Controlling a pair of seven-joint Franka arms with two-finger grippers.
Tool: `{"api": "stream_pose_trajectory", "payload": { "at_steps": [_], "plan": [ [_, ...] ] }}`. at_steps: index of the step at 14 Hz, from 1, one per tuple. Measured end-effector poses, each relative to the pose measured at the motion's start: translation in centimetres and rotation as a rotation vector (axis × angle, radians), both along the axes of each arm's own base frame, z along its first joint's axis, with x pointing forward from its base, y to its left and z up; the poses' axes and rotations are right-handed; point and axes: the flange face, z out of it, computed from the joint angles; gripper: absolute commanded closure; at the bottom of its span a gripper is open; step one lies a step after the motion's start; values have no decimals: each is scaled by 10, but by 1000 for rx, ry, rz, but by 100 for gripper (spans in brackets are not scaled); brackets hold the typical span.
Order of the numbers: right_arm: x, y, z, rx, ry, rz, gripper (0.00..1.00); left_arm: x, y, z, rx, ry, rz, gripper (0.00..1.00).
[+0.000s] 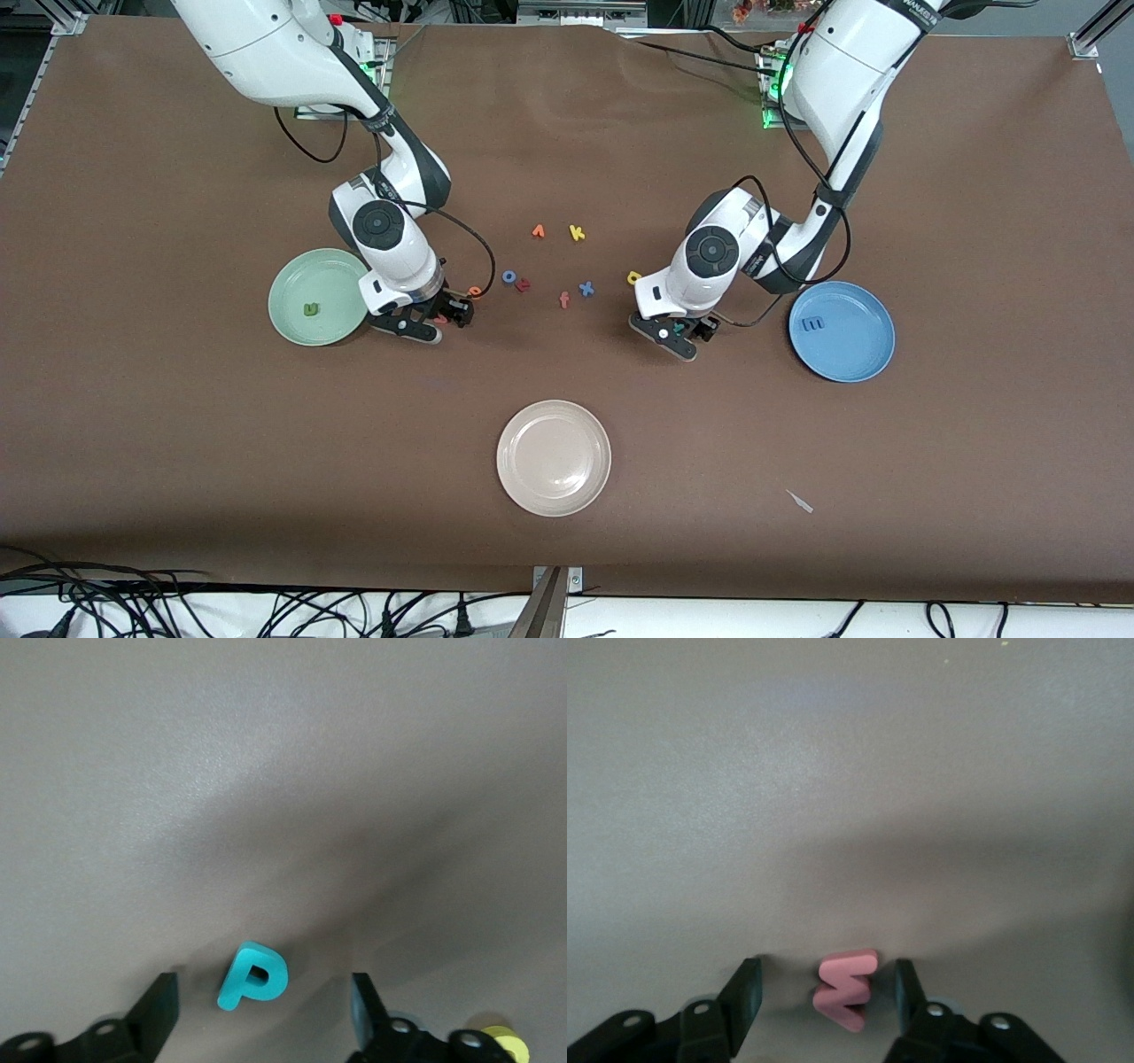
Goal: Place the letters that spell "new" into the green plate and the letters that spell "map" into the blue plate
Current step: 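Grasp pink M with the right gripper while the left gripper grasps teal P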
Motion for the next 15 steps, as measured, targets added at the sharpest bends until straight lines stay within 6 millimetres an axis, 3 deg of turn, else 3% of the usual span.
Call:
{"api": "stream_pose_trajectory", "payload": {
  "at_steps": [2, 4, 5, 10, 12, 15],
  "plan": [
    [1, 0, 1, 0, -2, -1, 63, 0, 0, -3, 1, 4, 1, 49],
    [1, 0, 2, 0, -3, -1, 80, 3, 1, -1, -1, -3, 5, 59],
    [1, 0, 2, 1, -4, -1, 83, 5, 1, 0, -1, -5, 7, 62],
    [3, -3, 6, -18, 8, 42, 86, 7, 2, 2, -1, -10, 11, 84],
    [12, -19, 13, -81, 59, 92, 86, 7, 2, 2, -1, -10, 11, 89],
    [32, -63, 48, -164, 107, 180, 86, 10, 5, 3, -2, -13, 18, 91]
  ]
}}
